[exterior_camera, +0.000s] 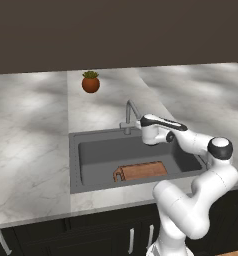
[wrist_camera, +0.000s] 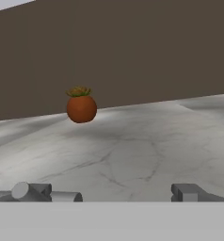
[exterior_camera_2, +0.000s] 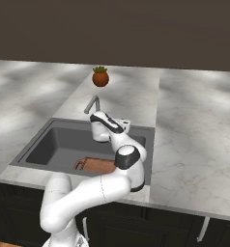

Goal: Turn on the sink faucet with hot water and rinse the cutting board for ten seconds, then turn off the faucet. Push the cutting board to reach the water if necessary.

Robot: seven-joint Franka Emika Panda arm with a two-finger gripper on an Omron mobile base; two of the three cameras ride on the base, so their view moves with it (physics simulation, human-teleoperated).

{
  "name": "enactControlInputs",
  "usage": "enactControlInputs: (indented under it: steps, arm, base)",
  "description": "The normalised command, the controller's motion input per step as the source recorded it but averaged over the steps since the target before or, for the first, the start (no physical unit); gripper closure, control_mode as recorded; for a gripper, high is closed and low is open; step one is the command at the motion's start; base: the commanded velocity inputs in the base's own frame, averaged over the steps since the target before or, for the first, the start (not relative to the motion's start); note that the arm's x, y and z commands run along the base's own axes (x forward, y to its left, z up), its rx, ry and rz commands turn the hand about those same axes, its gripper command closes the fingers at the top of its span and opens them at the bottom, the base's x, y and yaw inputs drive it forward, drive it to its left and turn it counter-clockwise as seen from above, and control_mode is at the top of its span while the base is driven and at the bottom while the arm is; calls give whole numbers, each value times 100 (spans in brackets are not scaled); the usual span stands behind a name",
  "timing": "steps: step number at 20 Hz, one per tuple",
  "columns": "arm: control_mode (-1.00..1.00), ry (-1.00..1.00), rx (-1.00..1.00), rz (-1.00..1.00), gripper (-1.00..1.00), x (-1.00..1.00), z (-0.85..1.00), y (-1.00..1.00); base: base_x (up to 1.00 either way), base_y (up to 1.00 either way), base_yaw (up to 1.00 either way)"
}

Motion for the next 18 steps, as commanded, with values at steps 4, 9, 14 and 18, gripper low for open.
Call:
enactControlInputs:
  steps: [4, 9, 14, 18]
  arm:
    - [-100, 0, 1, 0, -100, 0, 0, -62]
    - [-100, 0, 1, 0, -100, 0, 0, -64]
    - [-100, 0, 1, 0, -100, 0, 0, -59]
    - [-100, 0, 1, 0, -100, 0, 0, -59]
  base:
    - [0, 0, 0]
    - [0, 0, 0]
    - [0, 0, 0]
    - [0, 0, 0]
